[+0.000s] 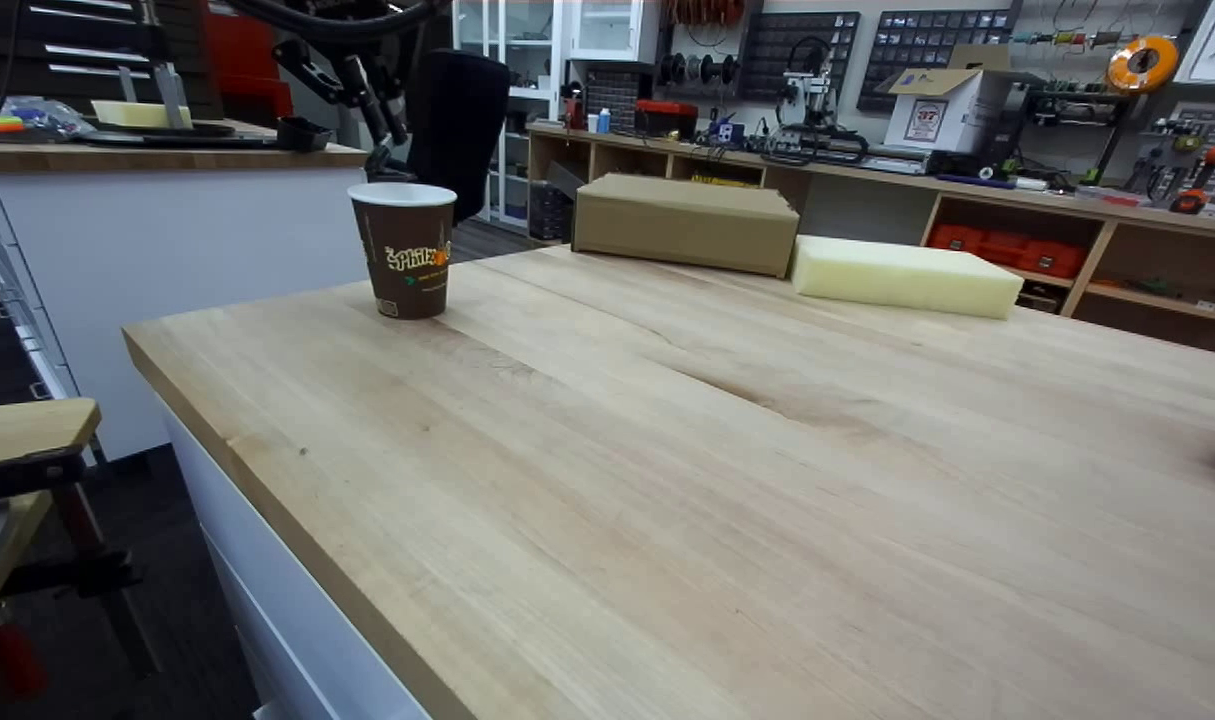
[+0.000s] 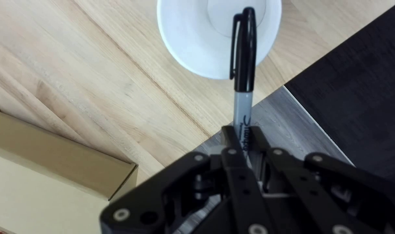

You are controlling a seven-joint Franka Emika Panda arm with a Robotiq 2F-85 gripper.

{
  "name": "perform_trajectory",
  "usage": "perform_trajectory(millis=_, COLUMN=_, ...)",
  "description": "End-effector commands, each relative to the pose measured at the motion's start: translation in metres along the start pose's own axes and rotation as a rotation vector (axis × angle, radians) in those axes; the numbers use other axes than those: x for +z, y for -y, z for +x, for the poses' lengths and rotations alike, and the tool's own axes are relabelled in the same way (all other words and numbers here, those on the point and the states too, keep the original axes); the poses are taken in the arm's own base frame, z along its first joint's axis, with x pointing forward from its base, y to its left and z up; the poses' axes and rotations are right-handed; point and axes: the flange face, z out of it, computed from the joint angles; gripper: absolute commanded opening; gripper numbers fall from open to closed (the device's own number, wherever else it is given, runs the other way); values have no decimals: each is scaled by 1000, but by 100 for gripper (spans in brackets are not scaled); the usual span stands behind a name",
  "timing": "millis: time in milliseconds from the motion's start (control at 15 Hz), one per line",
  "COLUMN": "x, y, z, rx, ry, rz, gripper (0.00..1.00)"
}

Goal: Put the marker in the cup

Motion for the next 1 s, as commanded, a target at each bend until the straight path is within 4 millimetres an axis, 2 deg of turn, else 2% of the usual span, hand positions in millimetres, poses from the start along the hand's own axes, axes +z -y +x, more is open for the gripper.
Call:
perform_trajectory(millis=0, x=-9, y=5, z=-15, rx=-28, ry=-70, rz=-33, gripper=3)
perform_trajectory(millis=467, x=-8, y=4, z=-27, rx=-51, ry=-185, rz=-96, gripper=3)
perform_trajectory(millis=933, x=-3, y=5, z=-42, rx=-32, ry=-282, rz=-72, gripper=3)
